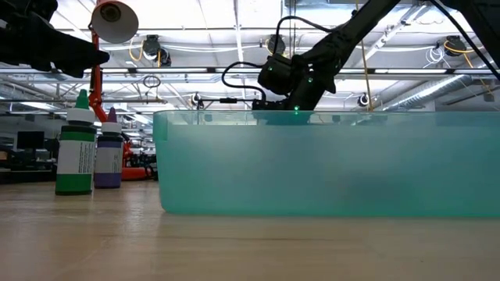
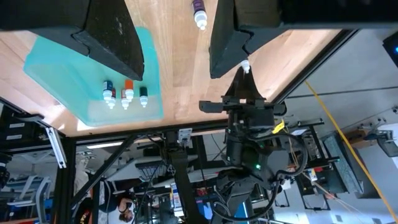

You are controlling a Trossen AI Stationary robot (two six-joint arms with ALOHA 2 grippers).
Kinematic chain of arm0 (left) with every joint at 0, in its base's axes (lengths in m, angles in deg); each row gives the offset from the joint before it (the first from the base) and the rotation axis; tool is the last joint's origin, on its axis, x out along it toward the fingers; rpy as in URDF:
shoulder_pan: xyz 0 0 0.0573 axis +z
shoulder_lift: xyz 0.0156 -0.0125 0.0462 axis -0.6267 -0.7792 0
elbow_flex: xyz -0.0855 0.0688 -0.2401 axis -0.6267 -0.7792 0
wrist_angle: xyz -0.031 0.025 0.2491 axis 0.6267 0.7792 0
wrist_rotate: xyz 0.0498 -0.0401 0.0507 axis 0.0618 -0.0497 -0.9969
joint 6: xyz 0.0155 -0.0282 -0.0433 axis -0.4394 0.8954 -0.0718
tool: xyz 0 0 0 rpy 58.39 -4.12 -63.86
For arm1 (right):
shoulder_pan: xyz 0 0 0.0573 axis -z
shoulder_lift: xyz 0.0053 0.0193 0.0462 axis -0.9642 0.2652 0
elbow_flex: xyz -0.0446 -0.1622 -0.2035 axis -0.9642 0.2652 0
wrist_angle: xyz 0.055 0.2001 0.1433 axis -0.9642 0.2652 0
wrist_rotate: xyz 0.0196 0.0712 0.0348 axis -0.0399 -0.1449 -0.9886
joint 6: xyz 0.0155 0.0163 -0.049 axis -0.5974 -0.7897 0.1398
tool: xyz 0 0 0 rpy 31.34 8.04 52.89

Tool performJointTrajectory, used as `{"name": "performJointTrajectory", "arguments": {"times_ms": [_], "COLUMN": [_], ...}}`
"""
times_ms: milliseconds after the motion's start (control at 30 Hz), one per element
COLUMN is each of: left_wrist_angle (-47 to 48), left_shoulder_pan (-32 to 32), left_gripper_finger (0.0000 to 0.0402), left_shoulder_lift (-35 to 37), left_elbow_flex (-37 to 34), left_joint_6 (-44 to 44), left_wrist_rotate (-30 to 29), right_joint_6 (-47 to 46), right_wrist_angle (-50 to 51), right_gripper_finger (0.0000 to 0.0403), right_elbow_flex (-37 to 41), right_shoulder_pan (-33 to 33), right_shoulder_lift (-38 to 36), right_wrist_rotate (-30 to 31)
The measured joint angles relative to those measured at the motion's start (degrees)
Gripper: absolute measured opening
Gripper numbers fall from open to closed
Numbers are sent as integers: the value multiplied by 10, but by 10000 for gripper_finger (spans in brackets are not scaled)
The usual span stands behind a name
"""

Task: Pick & Place food coloring
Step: Put the small blue food coloring bottle into the green bin

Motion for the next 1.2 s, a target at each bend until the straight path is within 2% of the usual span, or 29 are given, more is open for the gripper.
{"name": "performJointTrajectory", "arguments": {"times_ms": [133, 400, 567, 867, 1200], "left_wrist_angle": [0, 0, 0, 0, 0], "left_shoulder_pan": [0, 0, 0, 0, 0], "left_gripper_finger": [186, 186, 186, 186, 186], "left_shoulder_lift": [0, 0, 0, 0, 0], "left_elbow_flex": [0, 0, 0, 0, 0], "left_joint_6": [0, 0, 0, 0, 0], "left_wrist_rotate": [0, 0, 0, 0, 0], "right_joint_6": [-1, -13, -19, -27, -20], "right_wrist_angle": [-5, -24, -25, -73, -76], "right_gripper_finger": [34, 110, 138, 142, 141], "right_elbow_flex": [0, 0, 0, 0, 1], "right_shoulder_pan": [-3, -9, -9, -9, -9], "right_shoulder_lift": [0, 0, 0, 33, 46], "right_wrist_rotate": [0, 1, 2, 0, 0]}}
